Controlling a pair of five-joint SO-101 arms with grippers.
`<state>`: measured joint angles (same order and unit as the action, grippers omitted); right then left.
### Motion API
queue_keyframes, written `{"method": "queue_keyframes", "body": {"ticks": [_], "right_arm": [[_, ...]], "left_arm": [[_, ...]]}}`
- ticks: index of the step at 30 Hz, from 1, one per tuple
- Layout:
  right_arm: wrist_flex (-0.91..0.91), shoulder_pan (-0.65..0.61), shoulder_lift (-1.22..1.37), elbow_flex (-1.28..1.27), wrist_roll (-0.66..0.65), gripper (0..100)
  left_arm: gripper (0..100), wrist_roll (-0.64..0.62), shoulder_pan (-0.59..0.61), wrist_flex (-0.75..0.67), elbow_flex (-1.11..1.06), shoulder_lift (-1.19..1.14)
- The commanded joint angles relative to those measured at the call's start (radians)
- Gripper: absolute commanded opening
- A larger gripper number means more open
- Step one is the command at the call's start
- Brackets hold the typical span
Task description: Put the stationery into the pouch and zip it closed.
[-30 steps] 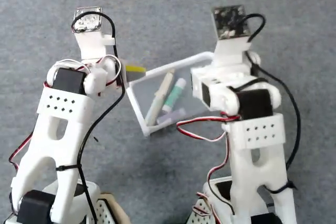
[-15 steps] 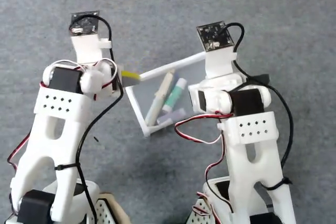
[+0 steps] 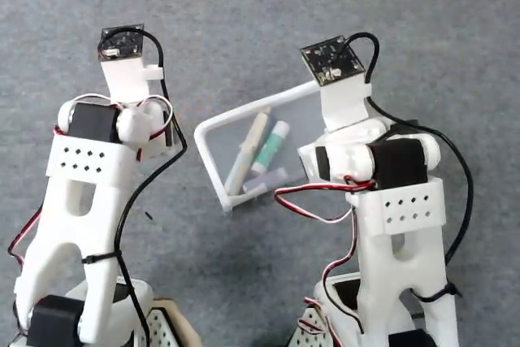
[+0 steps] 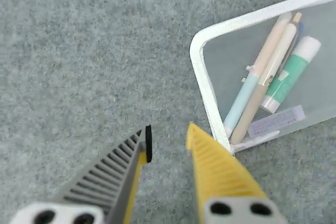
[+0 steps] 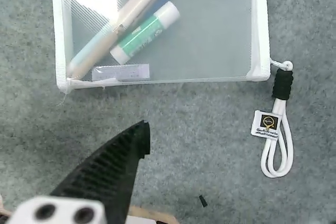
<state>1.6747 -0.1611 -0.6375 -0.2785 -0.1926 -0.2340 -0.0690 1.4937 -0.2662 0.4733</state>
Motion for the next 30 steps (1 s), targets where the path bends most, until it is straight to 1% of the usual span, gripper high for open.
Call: {"method": "queue_keyframes", "body": {"ticks": [1,3,6,9,14,17,20,25,27,30], "right_arm": [[0.005,0.032,-0.002,0.054,-0.003,37.6],[0.003,0.057,-0.002,0.056,-0.003,28.4],[0.006,0.081,-0.004,0.054,-0.003,17.7],[0.011,0.120,-0.005,0.051,-0.002,10.2],[0.051,0.173,-0.005,0.054,-0.002,1.4],[0.077,0.186,-0.021,0.050,-0.002,1.3],[0.081,0.207,-0.090,0.047,0.000,1.3],[0.077,0.222,-0.266,0.041,-0.003,1.5],[0.066,0.224,-0.348,0.007,-0.009,1.5],[0.012,0.226,-0.469,-0.127,-0.009,1.5]], "left_arm": [[7,-0.006,0.008,0.060,0.073,0.074],[2,0.002,0.010,0.078,0.074,0.120],[4,0.002,0.012,0.087,0.047,0.195],[3,0.002,0.012,0.091,0.007,0.269],[3,0.002,0.018,0.087,-0.076,0.379],[3,0.002,0.018,0.087,-0.128,0.439],[3,0.002,0.018,0.083,-0.185,0.499],[3,0.002,0.019,0.008,-0.326,0.628],[3,0.003,0.019,-0.018,-0.386,0.700],[3,0.003,0.019,-0.043,-0.483,0.812]]}}
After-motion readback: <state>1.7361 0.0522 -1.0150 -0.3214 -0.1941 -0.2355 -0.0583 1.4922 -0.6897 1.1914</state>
